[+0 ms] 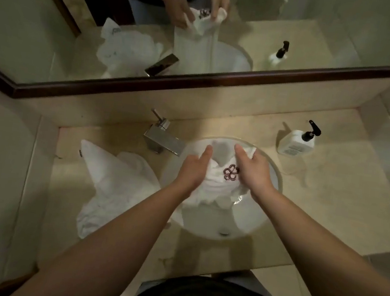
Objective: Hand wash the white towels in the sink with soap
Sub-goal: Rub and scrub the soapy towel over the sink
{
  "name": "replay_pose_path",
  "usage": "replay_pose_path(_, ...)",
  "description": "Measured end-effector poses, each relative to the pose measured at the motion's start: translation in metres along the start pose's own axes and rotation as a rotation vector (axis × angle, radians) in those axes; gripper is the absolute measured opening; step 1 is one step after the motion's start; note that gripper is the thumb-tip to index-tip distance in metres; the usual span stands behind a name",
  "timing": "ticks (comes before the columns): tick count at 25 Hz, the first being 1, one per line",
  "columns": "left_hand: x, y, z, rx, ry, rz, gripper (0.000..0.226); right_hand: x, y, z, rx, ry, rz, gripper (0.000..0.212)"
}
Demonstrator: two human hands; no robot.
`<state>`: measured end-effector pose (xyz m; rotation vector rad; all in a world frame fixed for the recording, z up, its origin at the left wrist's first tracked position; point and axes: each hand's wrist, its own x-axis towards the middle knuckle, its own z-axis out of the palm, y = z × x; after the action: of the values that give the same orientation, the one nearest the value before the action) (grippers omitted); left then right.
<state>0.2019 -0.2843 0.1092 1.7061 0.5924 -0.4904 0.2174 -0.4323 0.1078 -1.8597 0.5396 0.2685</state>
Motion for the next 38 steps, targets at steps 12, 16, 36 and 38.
replay_pose_path(12, 0.135, -0.11, 0.034, 0.238, 0.047, -0.324, 0.066, 0.115, 0.117, 0.02, -0.154, -0.381, 0.307, 0.017)
replay_pose_path(16, 0.161, -0.138, 0.036, 0.093, 0.102, -0.342, 0.044, 0.142, 0.15, 0.031, -0.172, -0.352, 0.339, 0.01)
replay_pose_path(36, 0.133, -0.195, 0.063, 0.096, 0.429, -0.165, 0.044, 0.131, 0.198, 0.042, -0.183, -0.192, 0.151, 0.017)
replay_pose_path(38, 0.13, -0.193, 0.067, -0.065, 0.436, -0.197, 0.042, 0.131, 0.196, 0.045, -0.035, -0.166, 0.276, 0.024)
